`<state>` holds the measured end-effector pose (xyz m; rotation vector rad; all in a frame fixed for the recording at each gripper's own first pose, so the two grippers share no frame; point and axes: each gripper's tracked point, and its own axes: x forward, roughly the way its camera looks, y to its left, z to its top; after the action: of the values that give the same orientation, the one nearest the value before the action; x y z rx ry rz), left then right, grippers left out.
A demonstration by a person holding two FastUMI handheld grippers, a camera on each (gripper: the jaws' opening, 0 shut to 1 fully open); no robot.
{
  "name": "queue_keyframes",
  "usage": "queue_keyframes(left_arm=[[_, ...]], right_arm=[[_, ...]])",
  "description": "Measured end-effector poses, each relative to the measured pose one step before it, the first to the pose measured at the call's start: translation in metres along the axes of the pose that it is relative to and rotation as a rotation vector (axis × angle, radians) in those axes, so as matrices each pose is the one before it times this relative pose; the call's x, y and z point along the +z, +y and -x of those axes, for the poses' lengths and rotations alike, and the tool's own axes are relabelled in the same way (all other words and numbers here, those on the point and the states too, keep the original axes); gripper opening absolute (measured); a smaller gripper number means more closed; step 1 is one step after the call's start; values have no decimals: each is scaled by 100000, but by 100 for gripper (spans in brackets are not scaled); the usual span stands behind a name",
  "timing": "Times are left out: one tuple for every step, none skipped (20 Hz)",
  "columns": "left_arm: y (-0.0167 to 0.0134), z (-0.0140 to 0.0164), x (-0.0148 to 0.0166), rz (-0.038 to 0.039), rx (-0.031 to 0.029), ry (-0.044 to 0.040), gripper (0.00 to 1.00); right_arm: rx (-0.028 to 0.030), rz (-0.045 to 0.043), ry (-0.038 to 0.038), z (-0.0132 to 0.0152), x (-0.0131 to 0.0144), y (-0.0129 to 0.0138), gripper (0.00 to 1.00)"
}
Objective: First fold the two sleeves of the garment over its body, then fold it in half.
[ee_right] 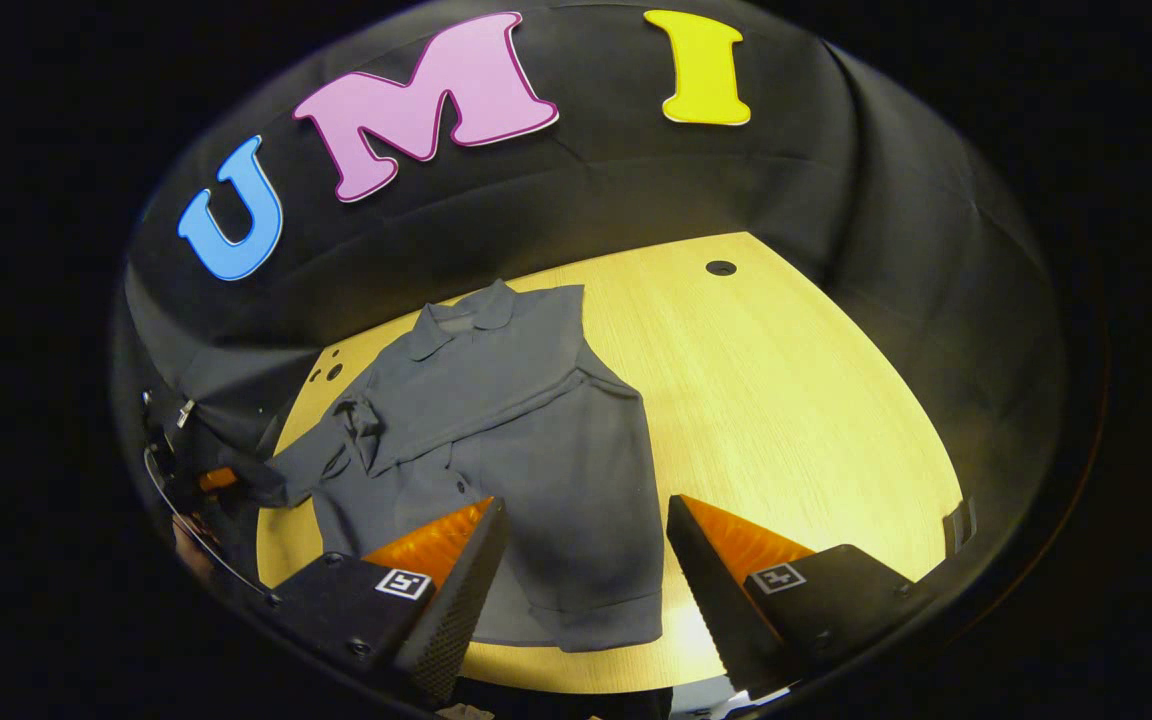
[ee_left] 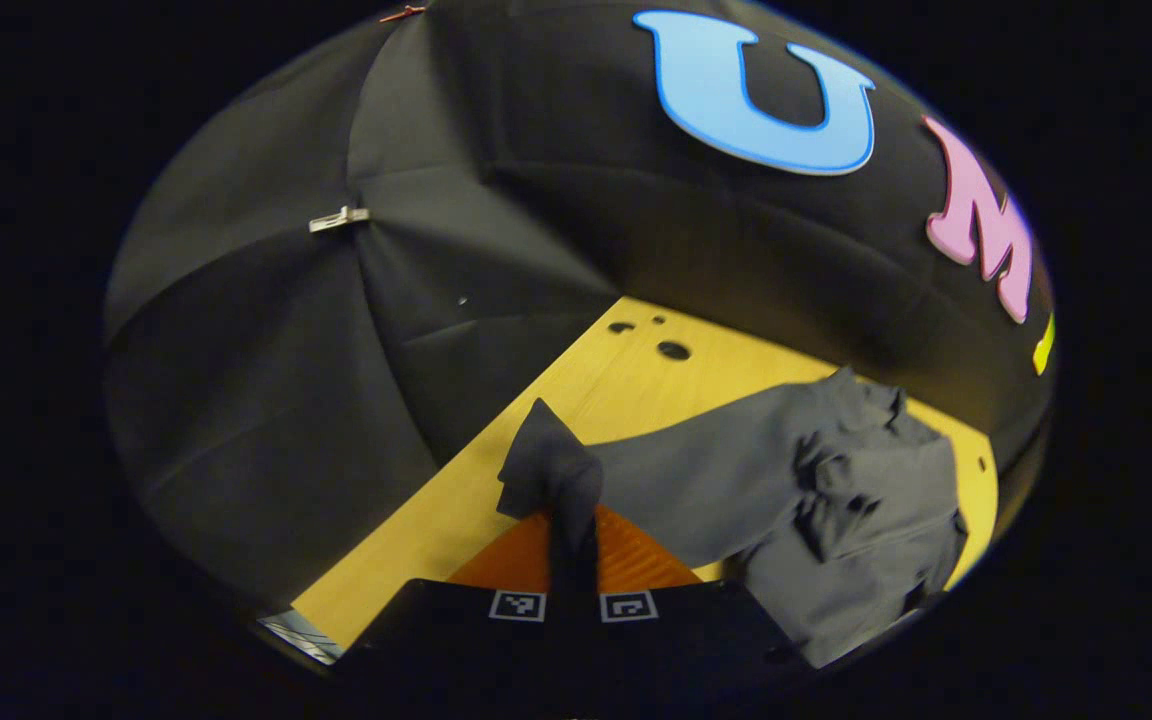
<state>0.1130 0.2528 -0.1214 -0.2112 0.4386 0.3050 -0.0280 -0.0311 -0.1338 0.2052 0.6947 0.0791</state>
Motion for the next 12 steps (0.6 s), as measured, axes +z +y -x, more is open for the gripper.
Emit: queue_keyframes(left_arm=[[-1677,459,998,-577,-2509,-1630,6],[-1767,213,975,-1432,-2470,-1482,5],[-2084,-7,903,-2353,-3128,-1622,6],[-1836,-132,683,-2055,-2617,-1052,6],[-2113,-160,686,-2142,-3020,-1059,6],[-2321,-280,693,-1667,-3423,-878,5],[-2585,-280,526,-1219,-4149,-805,2],[-2494,-269,443,-1148,-3995,-350,5],[-2349,-659,19,-1488,-3720,-218,5],[-2598,-850,98,-1715,-4140,238,5],[-2387,-977,-367,-1402,-3927,1159,5],[-2370,-666,-248,-1217,-3460,1226,6]], right_arm=[[-44,-11,-201,-122,152,-257,99],[138,-313,-323,89,67,-326,99],[-52,-544,-527,-2,174,-355,99],[-180,-513,-487,-15,16,-418,99],[-281,-579,-132,-44,-19,-397,99],[-224,-675,-49,-90,-55,-475,99],[-207,-662,304,-44,-81,-408,99],[-221,-552,244,-288,-46,-352,99],[-440,-618,206,-145,-95,-526,99],[12,-753,37,-3,-55,-320,99],[-127,-725,-231,-82,42,-274,99],[-129,-340,-44,-82,-64,-292,99]])
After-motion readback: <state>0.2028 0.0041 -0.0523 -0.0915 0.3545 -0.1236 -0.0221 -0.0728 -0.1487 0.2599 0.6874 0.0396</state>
